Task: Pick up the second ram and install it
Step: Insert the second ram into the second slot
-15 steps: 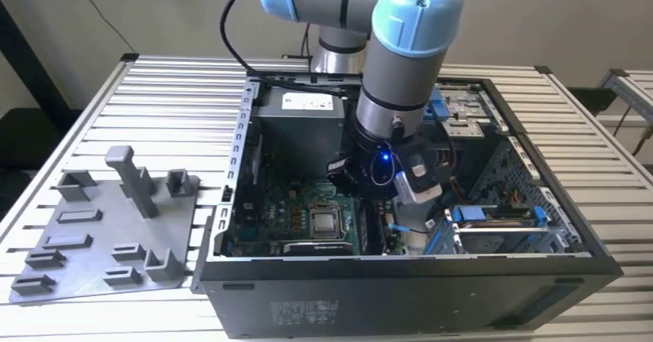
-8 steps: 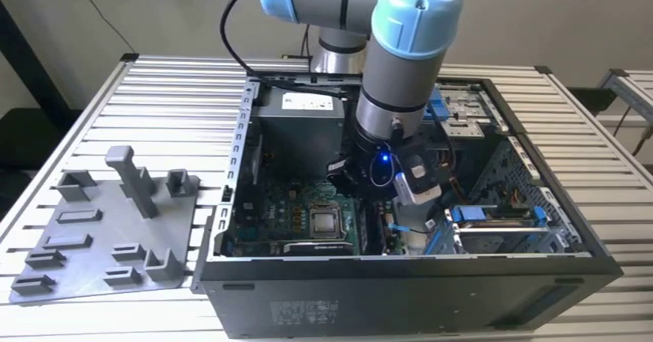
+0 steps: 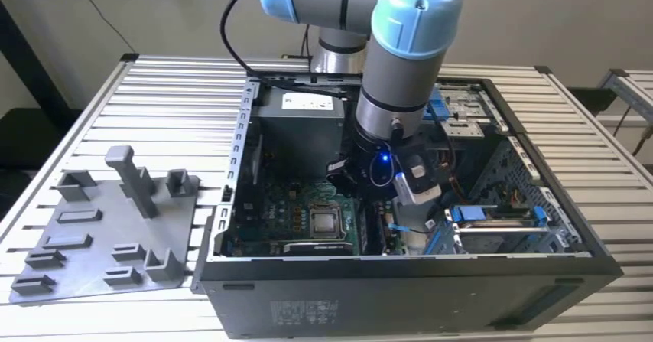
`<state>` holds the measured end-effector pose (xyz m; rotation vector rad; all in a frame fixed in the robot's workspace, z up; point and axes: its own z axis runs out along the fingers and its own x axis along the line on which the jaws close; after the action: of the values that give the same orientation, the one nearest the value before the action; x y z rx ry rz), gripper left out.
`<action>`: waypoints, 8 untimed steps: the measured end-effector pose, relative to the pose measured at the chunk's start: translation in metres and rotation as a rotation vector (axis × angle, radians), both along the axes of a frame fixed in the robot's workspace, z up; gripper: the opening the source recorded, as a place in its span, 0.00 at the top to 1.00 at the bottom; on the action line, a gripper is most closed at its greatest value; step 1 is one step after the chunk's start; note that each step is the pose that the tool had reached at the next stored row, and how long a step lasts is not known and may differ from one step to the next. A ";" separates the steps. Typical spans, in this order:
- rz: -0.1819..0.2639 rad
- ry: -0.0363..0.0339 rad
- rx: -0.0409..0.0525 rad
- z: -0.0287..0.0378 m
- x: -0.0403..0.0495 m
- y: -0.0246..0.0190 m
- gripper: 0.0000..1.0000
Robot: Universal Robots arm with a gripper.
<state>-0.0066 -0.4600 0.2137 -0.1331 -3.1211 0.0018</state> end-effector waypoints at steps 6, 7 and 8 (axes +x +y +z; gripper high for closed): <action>0.009 -0.0013 -0.0049 0.0029 0.0001 0.0000 0.86; 0.011 -0.0030 -0.0052 0.0028 0.0000 0.0000 0.86; 0.014 -0.0062 -0.0053 0.0028 0.0000 0.0000 0.86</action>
<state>-0.0066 -0.4600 0.2166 -0.1118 -3.1284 0.0098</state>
